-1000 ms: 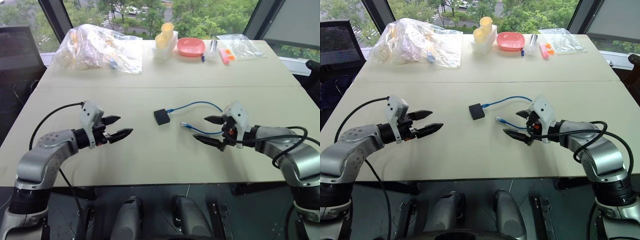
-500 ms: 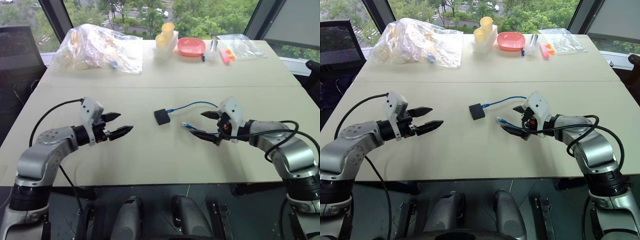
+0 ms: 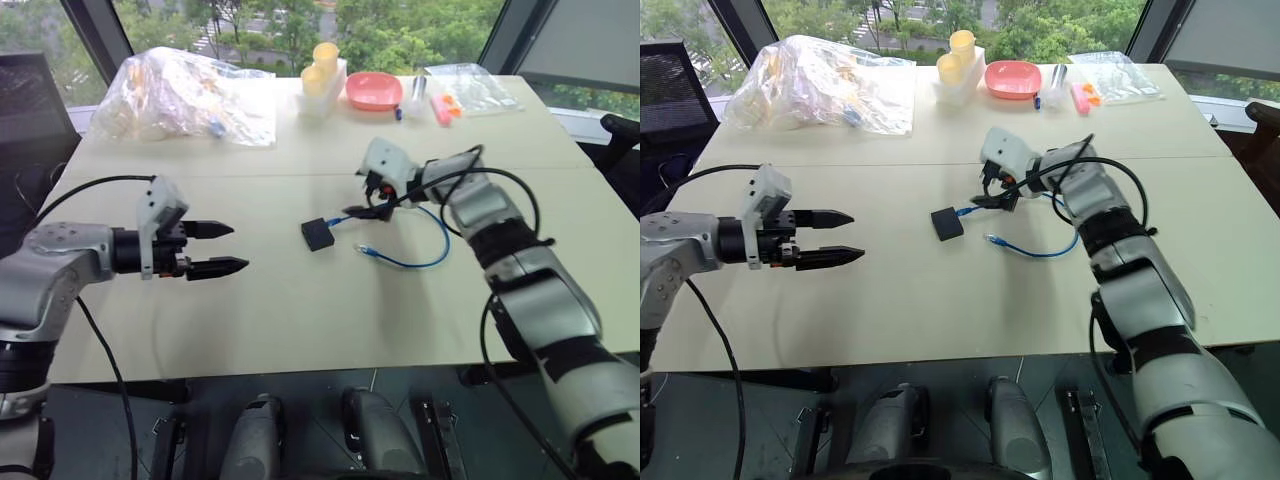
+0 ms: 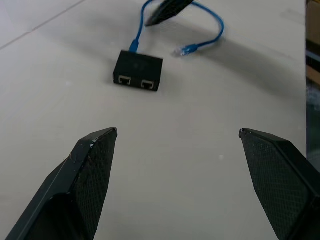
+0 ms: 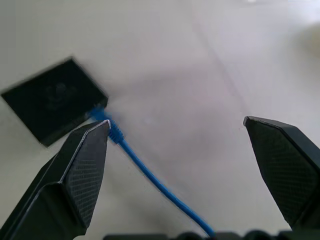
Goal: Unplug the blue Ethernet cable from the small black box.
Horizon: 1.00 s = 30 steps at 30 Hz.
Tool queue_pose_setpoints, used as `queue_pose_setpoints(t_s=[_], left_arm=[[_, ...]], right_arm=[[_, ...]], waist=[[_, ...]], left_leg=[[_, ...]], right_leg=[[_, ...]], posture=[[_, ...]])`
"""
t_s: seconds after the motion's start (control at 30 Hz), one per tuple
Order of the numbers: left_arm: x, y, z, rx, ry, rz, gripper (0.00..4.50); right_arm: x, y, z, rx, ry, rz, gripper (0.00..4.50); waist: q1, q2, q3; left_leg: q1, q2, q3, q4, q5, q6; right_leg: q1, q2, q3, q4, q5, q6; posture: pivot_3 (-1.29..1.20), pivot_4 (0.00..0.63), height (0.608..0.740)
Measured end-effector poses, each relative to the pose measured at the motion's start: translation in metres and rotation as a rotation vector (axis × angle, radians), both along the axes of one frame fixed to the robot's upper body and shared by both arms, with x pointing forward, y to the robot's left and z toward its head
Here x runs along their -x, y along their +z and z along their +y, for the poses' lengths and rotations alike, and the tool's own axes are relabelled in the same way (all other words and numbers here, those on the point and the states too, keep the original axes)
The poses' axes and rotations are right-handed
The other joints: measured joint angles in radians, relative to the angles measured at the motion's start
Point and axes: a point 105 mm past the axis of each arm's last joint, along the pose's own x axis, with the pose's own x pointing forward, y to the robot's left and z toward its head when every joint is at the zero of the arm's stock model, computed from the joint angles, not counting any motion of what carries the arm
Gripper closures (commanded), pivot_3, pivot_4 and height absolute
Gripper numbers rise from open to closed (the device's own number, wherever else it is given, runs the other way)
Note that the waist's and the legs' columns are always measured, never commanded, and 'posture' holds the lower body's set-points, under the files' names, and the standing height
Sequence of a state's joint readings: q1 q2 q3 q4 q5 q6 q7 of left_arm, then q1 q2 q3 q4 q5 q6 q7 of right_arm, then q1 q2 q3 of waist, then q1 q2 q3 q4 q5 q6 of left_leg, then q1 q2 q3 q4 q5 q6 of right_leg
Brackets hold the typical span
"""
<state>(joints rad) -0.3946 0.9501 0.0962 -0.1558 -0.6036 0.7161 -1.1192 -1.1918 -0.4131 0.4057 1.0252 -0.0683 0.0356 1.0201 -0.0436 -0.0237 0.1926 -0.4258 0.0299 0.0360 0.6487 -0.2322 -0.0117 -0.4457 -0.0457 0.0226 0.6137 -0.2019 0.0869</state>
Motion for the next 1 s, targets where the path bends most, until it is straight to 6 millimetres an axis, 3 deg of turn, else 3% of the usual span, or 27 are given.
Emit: queue_pose_setpoints(t_s=[0.23, 0.5, 0.63, 0.83, 1.0], left_arm=[[0.01, -0.002, 0.003, 0.0, 0.018, 0.0, 0.41], [0.015, -0.006, -0.001, -0.002, 0.063, -0.017, 0.41], [0.015, -0.006, -0.002, 0.001, 0.071, -0.023, 0.37], [0.014, -0.004, -0.004, 0.004, 0.07, -0.034, 0.37], [0.013, -0.004, -0.003, 0.003, 0.07, -0.034, 0.37]], right_arm=[[0.0, -0.019, -0.006, 0.124, 0.019, 0.066, 0.0], [-0.008, -0.023, 0.018, 0.093, -0.019, -0.015, 0.0], [-0.004, -0.03, 0.033, 0.075, 0.006, -0.01, 1.38], [0.0, -0.041, 0.044, 0.086, 0.036, -0.02, 4.45], [0.004, -0.04, 0.04, 0.087, 0.072, 0.019, 4.45]], waist=[[-0.001, 0.0, 0.0], [-0.008, 0.0, 0.0], [-0.02, 0.0, 0.0], [-0.027, 0.0, 0.0], [-0.025, 0.0, 0.0]], left_leg=[[0.0, 0.0, 0.0, -0.001, 0.0, 0.0], [0.009, 0.001, 0.0, -0.001, 0.002, -0.003], [0.012, 0.001, 0.0, -0.001, 0.002, -0.003], [0.018, 0.001, 0.0, -0.001, 0.002, -0.003], [0.018, 0.001, 0.0, -0.001, 0.002, -0.003]], right_leg=[[-0.001, 0.0, 0.0, 0.001, 0.0, 0.001], [0.004, 0.001, 0.001, 0.006, -0.002, -0.004], [0.006, 0.001, 0.001, 0.007, -0.002, -0.004], [0.01, 0.001, 0.002, 0.009, -0.002, -0.004], [0.011, 0.001, 0.002, 0.009, -0.002, -0.004]], posture=[[0.0, 0.15, 0.74], [0.0, 0.15, 0.74], [0.0, 0.15, 0.74], [0.0, 0.15, 0.74], [0.0, 0.15, 0.74]])
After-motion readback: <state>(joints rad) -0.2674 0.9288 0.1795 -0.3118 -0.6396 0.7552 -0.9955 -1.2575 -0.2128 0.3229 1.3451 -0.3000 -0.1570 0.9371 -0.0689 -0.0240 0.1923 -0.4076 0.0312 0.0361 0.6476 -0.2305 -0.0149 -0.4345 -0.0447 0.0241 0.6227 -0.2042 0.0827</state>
